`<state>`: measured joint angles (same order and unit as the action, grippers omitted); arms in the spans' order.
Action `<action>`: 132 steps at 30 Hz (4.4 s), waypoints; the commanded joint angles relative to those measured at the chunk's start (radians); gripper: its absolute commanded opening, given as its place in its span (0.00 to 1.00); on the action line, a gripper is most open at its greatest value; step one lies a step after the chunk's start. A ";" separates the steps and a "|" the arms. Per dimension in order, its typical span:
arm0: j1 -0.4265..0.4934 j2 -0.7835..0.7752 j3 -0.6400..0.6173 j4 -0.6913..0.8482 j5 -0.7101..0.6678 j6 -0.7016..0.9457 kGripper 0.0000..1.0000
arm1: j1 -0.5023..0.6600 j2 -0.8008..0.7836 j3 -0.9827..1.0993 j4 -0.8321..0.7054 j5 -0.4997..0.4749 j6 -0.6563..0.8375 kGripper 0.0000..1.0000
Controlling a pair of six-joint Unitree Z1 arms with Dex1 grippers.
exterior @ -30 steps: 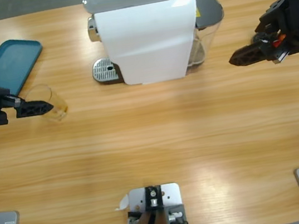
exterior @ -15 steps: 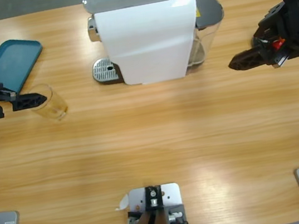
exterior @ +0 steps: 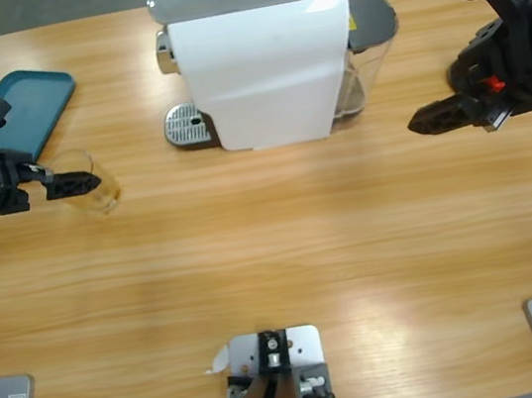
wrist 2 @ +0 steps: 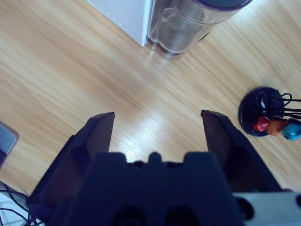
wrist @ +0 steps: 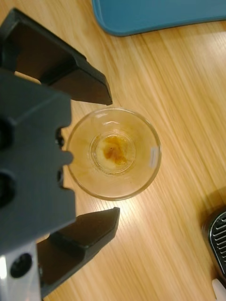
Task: Pour coffee
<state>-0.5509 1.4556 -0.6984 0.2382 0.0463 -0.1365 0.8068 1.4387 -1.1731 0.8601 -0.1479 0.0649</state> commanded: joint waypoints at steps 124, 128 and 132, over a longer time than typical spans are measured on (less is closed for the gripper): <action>0.032 -0.110 -0.471 0.490 -0.265 0.352 0.99 | -0.191 -0.118 0.148 -0.059 0.023 -0.100 1.00; 0.091 -0.185 -0.478 0.569 -0.273 0.316 0.99 | -0.285 -0.132 0.082 -0.028 -0.001 -0.104 0.99; 0.109 -0.204 -0.474 0.617 -0.273 0.309 0.97 | -0.402 -0.132 -0.066 0.073 -0.047 -0.103 0.96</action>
<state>-0.4808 1.3093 -1.1723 0.7731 -0.2144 0.1976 0.5523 1.3301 -1.0797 0.8208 -0.1263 -0.0278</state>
